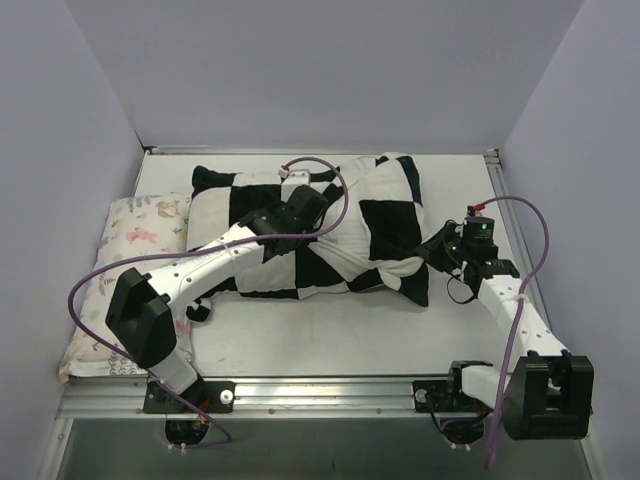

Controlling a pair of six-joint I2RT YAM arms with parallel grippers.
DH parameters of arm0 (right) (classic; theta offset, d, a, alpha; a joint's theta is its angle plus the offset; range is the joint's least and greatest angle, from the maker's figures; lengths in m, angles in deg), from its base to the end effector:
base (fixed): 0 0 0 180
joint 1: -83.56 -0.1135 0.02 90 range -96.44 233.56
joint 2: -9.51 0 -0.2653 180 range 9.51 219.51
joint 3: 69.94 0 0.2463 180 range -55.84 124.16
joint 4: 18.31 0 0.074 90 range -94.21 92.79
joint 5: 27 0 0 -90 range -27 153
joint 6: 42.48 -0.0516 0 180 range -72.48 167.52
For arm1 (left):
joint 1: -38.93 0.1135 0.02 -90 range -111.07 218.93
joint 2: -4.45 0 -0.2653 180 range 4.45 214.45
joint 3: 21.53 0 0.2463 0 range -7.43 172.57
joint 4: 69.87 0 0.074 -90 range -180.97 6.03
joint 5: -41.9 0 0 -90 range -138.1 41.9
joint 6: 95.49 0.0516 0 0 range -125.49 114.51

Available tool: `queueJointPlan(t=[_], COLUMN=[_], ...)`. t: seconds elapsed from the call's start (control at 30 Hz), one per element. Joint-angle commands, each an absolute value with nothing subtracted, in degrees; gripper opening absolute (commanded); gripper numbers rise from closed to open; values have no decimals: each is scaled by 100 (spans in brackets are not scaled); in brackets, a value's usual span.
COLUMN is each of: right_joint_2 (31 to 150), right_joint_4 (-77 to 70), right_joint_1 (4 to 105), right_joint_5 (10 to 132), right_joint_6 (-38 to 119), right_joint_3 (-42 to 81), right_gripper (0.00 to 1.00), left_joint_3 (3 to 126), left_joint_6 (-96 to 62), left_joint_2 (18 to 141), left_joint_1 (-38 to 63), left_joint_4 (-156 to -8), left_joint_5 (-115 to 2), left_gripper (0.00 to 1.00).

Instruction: Remove the pillowcase from the pillow

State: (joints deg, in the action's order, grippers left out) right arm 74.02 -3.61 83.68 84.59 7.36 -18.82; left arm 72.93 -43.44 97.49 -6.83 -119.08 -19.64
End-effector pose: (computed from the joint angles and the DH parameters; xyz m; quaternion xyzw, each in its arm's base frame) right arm 0.2531 0.0185 0.2385 0.1996 0.8241 0.3239 0.4197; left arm 0.2691 -0.2411 0.2961 -0.0267 0.9082 -0.0621 0.4130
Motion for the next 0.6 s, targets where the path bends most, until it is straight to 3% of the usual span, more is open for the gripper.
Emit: queueJointPlan(t=[0.0, 0.03, 0.07, 0.17, 0.3, 0.57], right_joint_2=[7184, 7096, 6903, 6560, 6462, 8137], right_joint_4=[490, 632, 877, 1204, 1556, 1662], right_joint_1=[8058, 7874, 7768, 7321, 6099, 4735], right_joint_5=[7419, 7286, 6989, 6679, 5502, 4395], right_joint_6=[1438, 1543, 1684, 1869, 2159, 2564], right_joint_3=[-1217, -1111, -928, -672, -259, 568], right_gripper=[21, 31, 50, 71, 85, 90], left_joint_3=[7079, 7070, 7053, 7009, 7017, 6974], left_joint_6=[-4389, -4416, -4477, -4513, -4521, -4565], left_joint_2=[10077, 10200, 10236, 10306, 10359, 10289], left_joint_1=[-686, -704, -704, -713, -721, -704], left_joint_4=[-11800, -11720, -11580, -11403, -11289, -11236], left_joint_5=[-2199, -2261, -2366, -2455, -2525, -2552], left_gripper=[0, 0, 0, 0, 0, 0])
